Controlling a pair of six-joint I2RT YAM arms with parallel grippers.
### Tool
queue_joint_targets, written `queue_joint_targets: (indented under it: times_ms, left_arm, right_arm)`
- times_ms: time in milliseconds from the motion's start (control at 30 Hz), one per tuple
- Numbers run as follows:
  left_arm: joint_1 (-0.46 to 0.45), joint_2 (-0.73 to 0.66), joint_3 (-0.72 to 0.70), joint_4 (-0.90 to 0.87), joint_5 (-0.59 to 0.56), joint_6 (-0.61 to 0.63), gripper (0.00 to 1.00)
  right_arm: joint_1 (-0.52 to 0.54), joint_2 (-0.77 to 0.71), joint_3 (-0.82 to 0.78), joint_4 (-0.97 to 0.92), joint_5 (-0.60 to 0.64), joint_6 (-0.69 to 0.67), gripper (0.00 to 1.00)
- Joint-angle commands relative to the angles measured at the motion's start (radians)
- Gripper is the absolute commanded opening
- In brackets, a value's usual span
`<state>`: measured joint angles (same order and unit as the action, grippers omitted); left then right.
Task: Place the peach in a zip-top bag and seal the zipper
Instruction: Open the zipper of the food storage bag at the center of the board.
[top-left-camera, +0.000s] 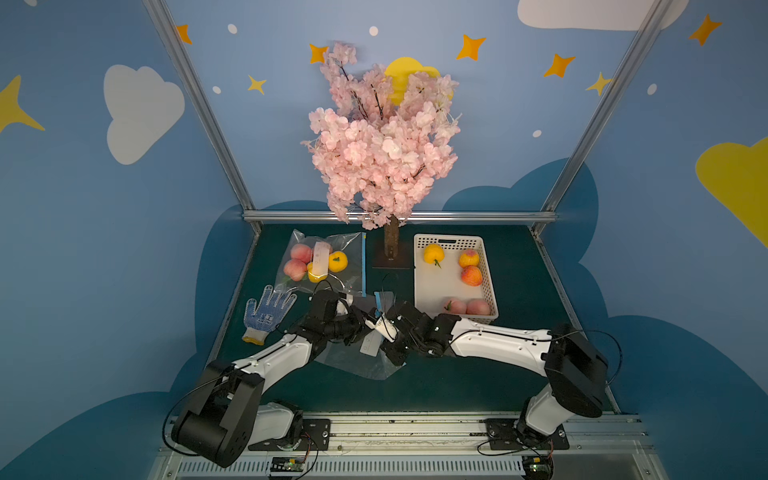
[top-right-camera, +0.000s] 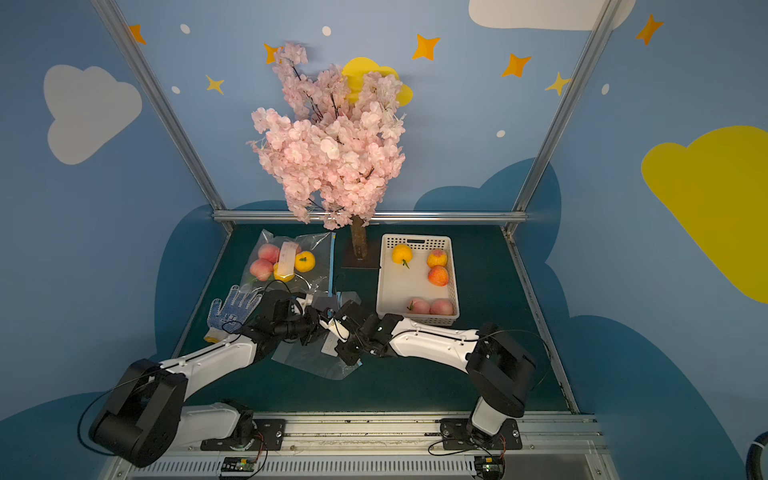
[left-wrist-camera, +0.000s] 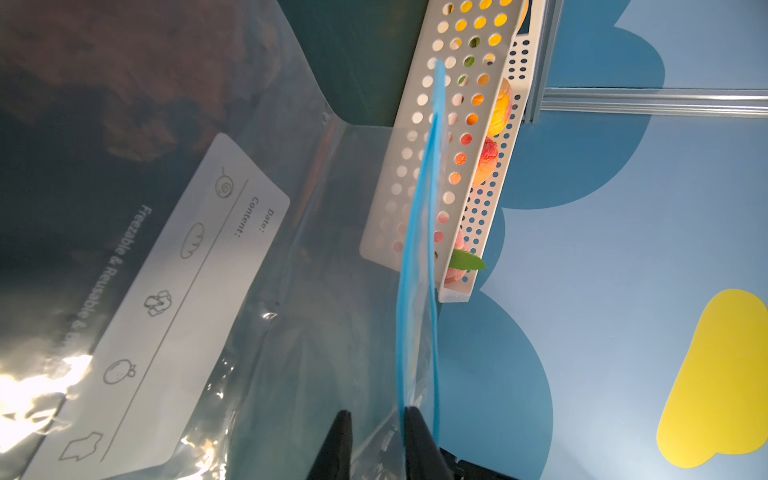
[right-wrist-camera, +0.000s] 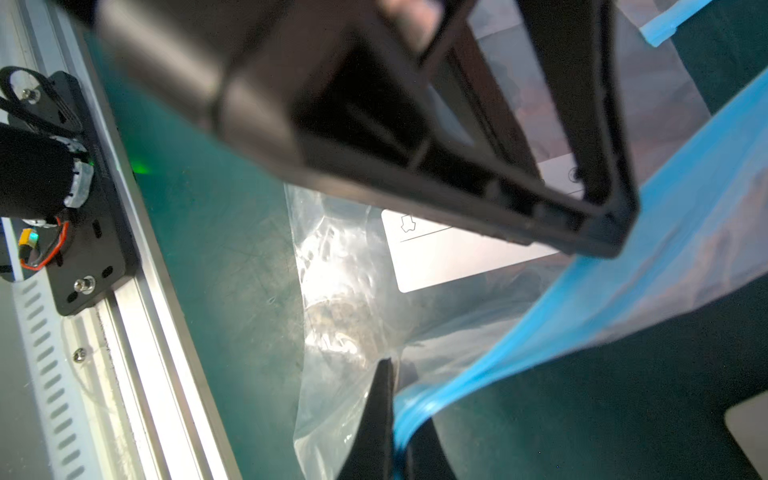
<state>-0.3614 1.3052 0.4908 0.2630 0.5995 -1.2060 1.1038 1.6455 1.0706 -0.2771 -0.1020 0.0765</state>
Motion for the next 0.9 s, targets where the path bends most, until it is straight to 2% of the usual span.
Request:
queue_joint_targets:
  times_ms: [0,233,333,433,533,633,667,733,767,867]
  left_arm:
    - [-0.004,0.017,0.013,0.057,0.026,-0.025,0.25]
    - [-0.006,0.066,0.029,0.099,0.081,-0.001,0.24]
    - [-0.006,0.075,0.029,0.099,0.079,0.007,0.18]
    - [-0.005,0.062,0.023,0.115,0.071,0.015,0.03]
    - [-0.001,0.026,0.041,0.068,0.051,0.068,0.03]
    - [0.0,-0.023,0.106,-0.12,-0.003,0.237,0.03]
    - [0.0,-0.036,0.13,-0.19,-0.026,0.299,0.03]
    - [0.0,-0.057,0.165,-0.268,-0.048,0.392,0.03]
    - [0.001,-0.065,0.18,-0.292,-0.055,0.423,0.03]
    - [-0.001,-0.073,0.211,-0.32,-0.051,0.479,0.03]
  right_arm:
    - [0.006,-0.046,-0.018,0.035,0.002,-0.023,0.0]
    - [0.008,-0.061,-0.035,0.052,-0.005,-0.026,0.0]
    - [0.008,-0.065,-0.038,0.052,0.001,-0.022,0.0]
    - [0.003,-0.066,-0.044,0.053,0.021,0.002,0.0]
    - [-0.011,-0.077,-0.054,0.031,0.04,0.07,0.0]
    - [-0.036,-0.134,-0.033,-0.018,0.045,0.162,0.45]
    - [-0.043,-0.167,-0.018,-0.031,0.042,0.177,0.56]
    - [-0.049,-0.216,-0.001,-0.027,0.104,0.243,0.66]
    - [-0.049,-0.234,-0.004,-0.009,0.157,0.282,0.68]
    - [-0.054,-0.246,-0.023,0.054,0.227,0.289,0.7]
